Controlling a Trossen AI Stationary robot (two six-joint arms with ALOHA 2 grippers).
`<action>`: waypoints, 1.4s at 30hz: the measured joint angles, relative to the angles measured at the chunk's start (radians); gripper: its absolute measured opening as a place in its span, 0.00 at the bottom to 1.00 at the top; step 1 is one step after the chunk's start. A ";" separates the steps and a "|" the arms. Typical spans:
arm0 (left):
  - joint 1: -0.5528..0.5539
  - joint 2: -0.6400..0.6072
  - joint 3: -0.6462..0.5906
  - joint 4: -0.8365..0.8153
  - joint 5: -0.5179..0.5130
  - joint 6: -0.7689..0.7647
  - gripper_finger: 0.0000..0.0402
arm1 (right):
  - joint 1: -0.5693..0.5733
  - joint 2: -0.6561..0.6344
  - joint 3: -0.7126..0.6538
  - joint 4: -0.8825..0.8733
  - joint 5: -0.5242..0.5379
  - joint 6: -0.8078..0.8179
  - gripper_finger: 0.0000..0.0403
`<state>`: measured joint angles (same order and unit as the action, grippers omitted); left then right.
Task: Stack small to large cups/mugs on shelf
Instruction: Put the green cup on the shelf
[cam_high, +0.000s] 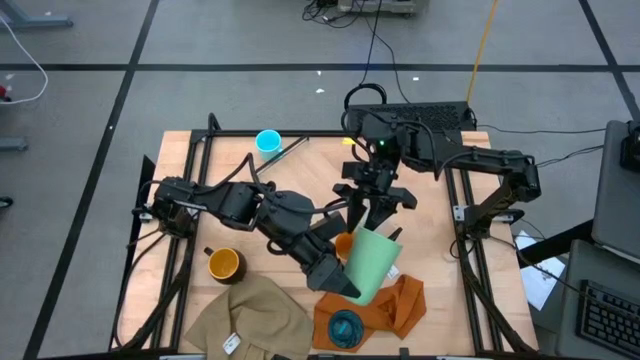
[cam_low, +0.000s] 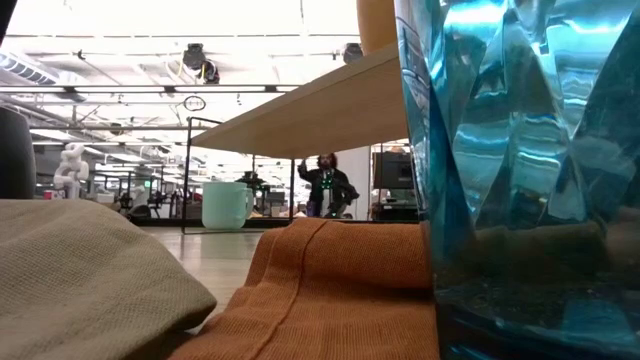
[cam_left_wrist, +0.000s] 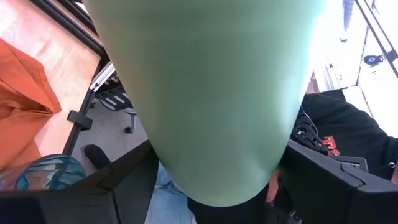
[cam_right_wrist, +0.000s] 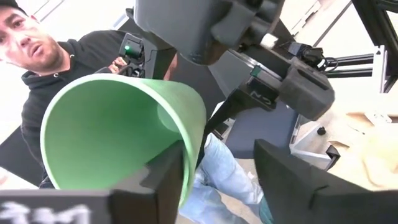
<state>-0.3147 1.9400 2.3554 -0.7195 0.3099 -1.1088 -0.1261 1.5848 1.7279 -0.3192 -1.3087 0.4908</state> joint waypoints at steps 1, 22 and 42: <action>0.000 0.000 0.000 0.000 0.000 -0.001 0.76 | -0.004 0.000 0.000 0.000 0.000 0.000 0.48; 0.000 0.000 0.000 -0.024 0.003 0.004 0.74 | -0.136 -0.043 0.000 -0.029 -0.109 0.033 0.49; 0.040 -0.012 0.000 -0.183 -0.085 0.154 0.73 | -0.453 -0.215 0.000 -0.052 -0.182 0.048 0.49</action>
<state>-0.2750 1.9277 2.3554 -0.9024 0.2248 -0.9549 -0.5791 1.3698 1.7283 -0.3710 -1.4908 0.5383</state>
